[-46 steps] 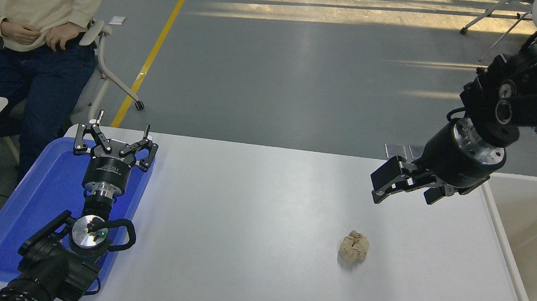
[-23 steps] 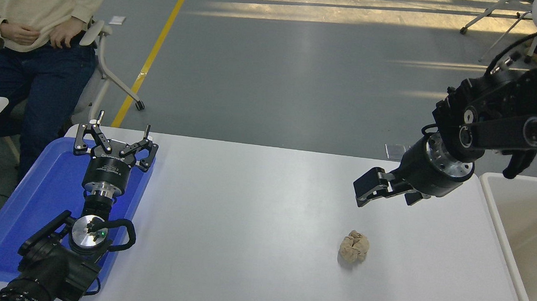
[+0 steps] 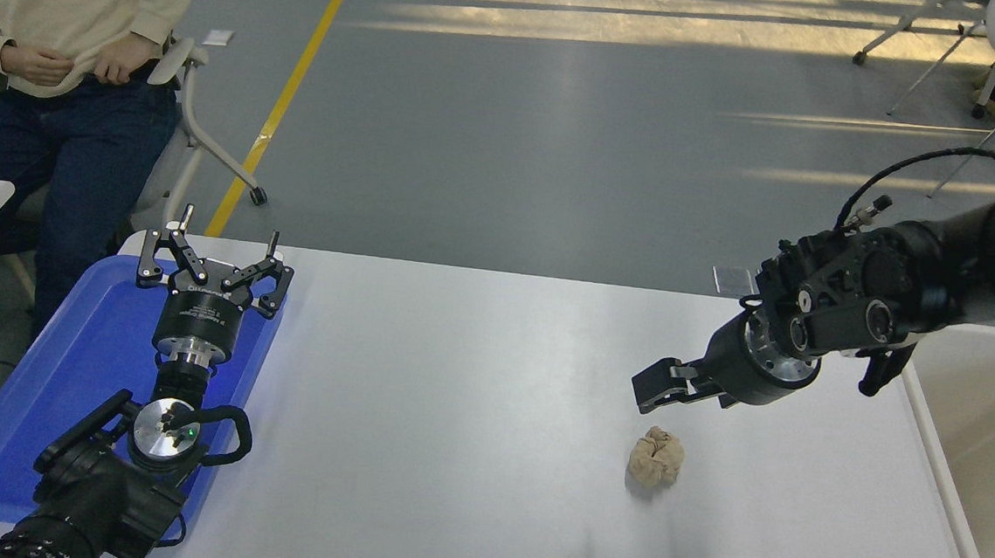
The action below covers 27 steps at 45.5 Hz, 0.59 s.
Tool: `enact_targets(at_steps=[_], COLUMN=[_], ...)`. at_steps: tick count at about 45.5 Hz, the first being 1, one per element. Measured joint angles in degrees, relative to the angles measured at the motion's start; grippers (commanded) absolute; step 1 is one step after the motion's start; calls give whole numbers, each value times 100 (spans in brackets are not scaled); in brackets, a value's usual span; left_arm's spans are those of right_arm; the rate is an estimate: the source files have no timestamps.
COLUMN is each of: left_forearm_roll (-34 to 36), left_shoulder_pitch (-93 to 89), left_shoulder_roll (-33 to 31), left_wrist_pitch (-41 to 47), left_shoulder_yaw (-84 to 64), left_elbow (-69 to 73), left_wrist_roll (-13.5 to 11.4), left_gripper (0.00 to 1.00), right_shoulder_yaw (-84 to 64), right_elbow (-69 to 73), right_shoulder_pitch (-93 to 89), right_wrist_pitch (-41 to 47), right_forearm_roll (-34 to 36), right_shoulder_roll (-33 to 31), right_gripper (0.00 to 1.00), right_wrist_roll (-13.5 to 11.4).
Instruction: Pick up paper ball place in dustbin
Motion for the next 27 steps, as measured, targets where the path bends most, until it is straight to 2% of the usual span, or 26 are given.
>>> enact_targets(at_steps=[27], left_forearm_roll=[1], left_shoulder_pitch=[-1], left_shoulder_roll=[-4], left_wrist_pitch=[-1], left_shoulder_yaw=[0], left_elbow=[1], left_wrist_roll=[1], left_gripper=[100], right_shoulder_yaw=[101], right_elbow=[-1210], right_shoulder_pitch=[-1445], right_wrist_pitch=[-706], right_forearm_roll=[35], right_shoulder_roll=[157], right_gripper=[100], right_wrist_roll=[-12])
